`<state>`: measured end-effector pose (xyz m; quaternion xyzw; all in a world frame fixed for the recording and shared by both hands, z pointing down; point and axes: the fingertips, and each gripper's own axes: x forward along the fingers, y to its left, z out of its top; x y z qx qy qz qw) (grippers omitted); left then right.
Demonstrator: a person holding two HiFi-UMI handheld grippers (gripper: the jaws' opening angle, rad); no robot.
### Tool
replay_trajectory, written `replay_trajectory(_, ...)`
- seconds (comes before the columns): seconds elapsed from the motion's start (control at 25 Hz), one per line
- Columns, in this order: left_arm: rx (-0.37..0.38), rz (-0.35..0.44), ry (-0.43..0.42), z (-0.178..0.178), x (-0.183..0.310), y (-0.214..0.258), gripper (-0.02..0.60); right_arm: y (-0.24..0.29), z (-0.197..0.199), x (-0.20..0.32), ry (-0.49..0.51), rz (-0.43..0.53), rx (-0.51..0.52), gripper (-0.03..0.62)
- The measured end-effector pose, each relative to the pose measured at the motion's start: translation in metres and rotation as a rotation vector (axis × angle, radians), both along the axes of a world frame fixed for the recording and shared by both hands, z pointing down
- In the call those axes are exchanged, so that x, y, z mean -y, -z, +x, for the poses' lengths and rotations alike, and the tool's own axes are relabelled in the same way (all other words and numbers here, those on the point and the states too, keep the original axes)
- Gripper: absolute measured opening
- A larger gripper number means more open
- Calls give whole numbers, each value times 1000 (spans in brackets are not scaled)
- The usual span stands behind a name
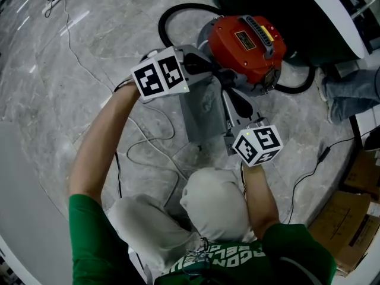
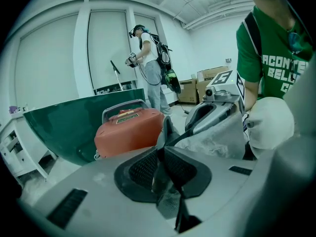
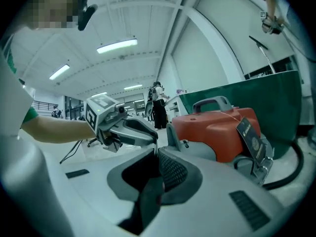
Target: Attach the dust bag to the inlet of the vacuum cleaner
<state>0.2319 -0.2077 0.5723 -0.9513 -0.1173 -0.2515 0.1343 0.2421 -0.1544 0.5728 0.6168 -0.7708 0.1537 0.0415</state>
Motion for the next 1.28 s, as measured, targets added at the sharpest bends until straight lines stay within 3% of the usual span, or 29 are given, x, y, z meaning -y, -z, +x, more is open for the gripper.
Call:
replay_trajectory(0.2,-36,-9,70,4,5,-6,38,-4,7,7,9,5,-60,37)
replay_trajectory(0.4,-20,35,101,11,9,-10,38,-10,10,10,-5,14,3,37)
replay_trajectory(0.52,-39,56,134,9,9,-10,38,-10,8,10,-1,10,-15,37)
replay_trajectory(0.72,-135,102,201,8,10,-1,38,-2,9,7,-8,27,-86,46)
replay_trajectory(1.04,-282,89,264,-1,8,37,38,22,21,0,-63,56,-122,46)
replay_trajectory(1.28,-320,60,308,-27,5,43,15,40,15,-5,-91,92,-159,16)
